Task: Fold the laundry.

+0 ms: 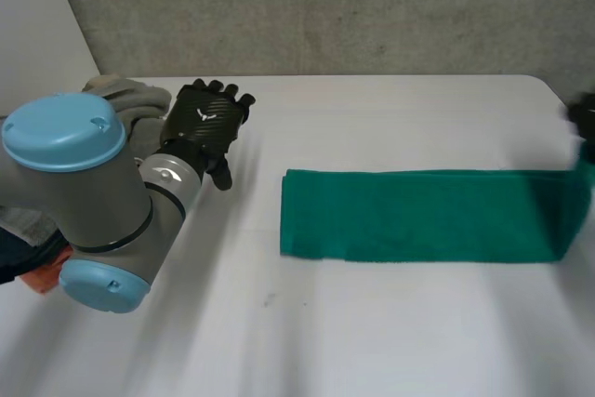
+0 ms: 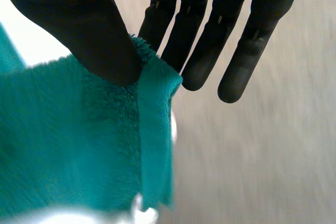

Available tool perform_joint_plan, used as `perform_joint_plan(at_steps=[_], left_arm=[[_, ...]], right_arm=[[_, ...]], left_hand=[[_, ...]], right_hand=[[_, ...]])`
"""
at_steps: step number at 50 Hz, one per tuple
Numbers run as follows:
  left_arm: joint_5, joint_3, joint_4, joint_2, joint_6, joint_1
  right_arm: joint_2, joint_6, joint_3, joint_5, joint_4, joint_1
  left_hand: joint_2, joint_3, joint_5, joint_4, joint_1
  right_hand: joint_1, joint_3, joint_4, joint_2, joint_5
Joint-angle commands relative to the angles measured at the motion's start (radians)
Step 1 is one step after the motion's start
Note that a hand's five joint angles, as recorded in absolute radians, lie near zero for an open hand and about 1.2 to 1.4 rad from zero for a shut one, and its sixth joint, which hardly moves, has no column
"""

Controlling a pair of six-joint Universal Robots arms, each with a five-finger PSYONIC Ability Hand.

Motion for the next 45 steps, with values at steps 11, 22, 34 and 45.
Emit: perform_joint_plan(at_steps=[11,22,34,45], left_arm=[[0.001,-0.044,0.002,0.032,-0.011,-0.002],[0.001,0.013,0.032,-0.006,-0.011,-0.023],[-0.002,0.118,0.032,-0.101,-0.009,-0.14],[-0.005,0.122,0.026,-0.136,-0.009,-0.172]], right_arm=[[0.165,-0.101,0.022,-0.228,-0.096,0.699],[0.052,0.058,0.021,0.141,0.005,0.659],[-0.099,0.407,0.188,0.063,0.214,0.411],[-0.004,0.221,0.234,0.161,0.121,0.245]], left_hand=[[-0.036,-0.038,-0.05,-0.029,-0.014],[-0.036,-0.038,-0.05,-0.029,-0.014],[-0.036,-0.038,-0.05,-0.029,-0.014],[-0.036,-0.038,-0.05,-0.029,-0.014]], right_hand=[[0.276,0.205,0.199,0.213,0.246],[-0.946,-1.017,-1.023,-1.008,-0.976],[-0.946,-1.017,-1.023,-1.008,-0.976],[0.276,0.205,0.199,0.213,0.246]])
